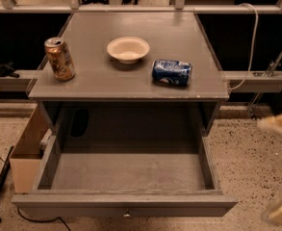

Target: Close top drawer

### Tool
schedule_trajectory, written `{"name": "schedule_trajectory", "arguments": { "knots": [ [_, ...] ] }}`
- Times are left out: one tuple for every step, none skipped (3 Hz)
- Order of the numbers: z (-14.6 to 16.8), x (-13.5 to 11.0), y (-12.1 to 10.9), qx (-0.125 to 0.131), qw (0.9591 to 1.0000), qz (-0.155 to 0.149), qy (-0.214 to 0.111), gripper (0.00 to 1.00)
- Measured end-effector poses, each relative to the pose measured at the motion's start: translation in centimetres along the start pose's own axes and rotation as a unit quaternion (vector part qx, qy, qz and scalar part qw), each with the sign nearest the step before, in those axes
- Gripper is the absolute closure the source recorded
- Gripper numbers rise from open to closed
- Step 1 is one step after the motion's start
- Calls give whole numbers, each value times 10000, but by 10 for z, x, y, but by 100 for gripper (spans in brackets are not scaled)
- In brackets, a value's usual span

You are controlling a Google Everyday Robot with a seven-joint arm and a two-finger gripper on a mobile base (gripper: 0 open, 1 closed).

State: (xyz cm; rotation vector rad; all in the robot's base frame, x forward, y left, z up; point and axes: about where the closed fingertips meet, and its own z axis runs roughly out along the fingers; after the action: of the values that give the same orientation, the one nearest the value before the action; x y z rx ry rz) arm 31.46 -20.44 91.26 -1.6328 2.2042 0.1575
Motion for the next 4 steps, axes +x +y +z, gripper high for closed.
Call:
{"name": "schedule_trajectory", "arguments": {
  "knots": [
    [24, 12, 41, -332, 9992, 133, -199, 38],
    [51, 10, 65, -559, 9980, 97, -281, 61],
    [92, 0, 82, -759, 9966, 31, -332, 84],
    [129, -7, 96, -917, 9934, 296, -620, 100]
  ]
}}
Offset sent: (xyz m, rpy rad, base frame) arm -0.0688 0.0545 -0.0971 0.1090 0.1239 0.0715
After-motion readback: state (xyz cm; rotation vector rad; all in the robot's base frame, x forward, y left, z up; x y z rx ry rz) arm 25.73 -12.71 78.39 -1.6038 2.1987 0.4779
